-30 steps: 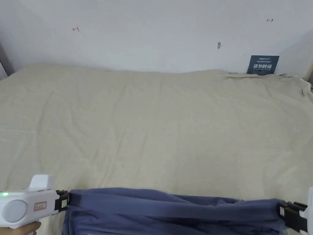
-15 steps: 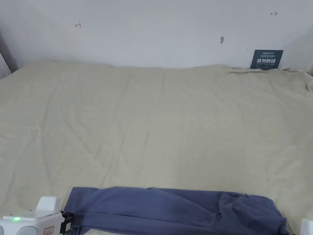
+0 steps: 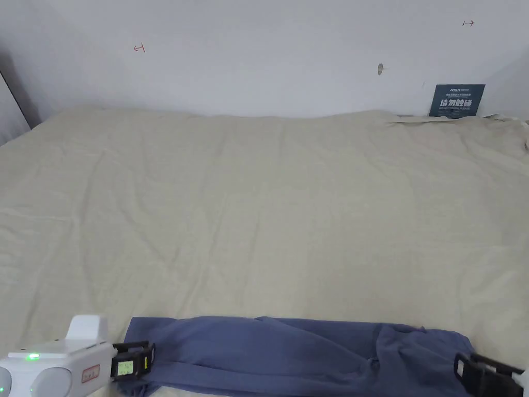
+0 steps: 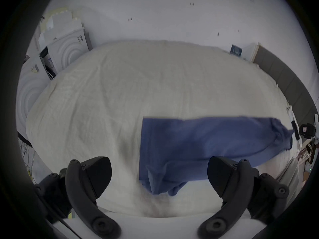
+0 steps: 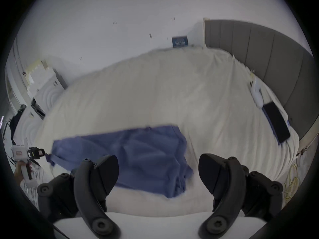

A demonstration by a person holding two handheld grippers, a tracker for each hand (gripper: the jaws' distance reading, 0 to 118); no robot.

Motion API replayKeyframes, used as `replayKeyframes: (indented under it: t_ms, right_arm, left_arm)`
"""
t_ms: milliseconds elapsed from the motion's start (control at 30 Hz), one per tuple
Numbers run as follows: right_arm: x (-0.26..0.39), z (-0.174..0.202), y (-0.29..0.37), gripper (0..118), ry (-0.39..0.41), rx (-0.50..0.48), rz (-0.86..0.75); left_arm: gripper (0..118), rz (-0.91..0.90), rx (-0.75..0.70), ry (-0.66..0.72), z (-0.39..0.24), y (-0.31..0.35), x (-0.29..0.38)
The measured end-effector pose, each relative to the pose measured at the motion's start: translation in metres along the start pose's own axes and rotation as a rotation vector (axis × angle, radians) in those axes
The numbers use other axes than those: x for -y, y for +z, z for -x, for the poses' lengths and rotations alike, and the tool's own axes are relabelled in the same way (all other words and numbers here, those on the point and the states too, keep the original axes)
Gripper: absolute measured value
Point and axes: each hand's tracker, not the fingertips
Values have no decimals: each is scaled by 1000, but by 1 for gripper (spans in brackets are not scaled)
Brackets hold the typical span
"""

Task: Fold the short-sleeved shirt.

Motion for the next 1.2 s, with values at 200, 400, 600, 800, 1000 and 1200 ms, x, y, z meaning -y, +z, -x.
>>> replayKeyframes:
  t_ms: [200,400,600,800,1000,1200]
  right_arm:
    - [-41,36,34,97,36,-21,-203]
    - [-57,75,53,97,124,65,-372]
    - [-57,95,56,83,161,137,-471]
    - [-51,101,53,1,185,155,-509]
    - [-52,100,52,1,204,156,-516]
    - [-54,100,50,1,199,147,-512]
  left_arm:
    - [114,-169,25,53,-8,34,-37]
    - [112,-293,36,49,-21,49,-62]
    - [72,-459,-5,12,-42,57,-66]
    - [0,-548,8,-19,-55,58,-56]
    - [0,-506,39,8,-52,52,-54]
    - [0,-379,75,28,-39,46,-58]
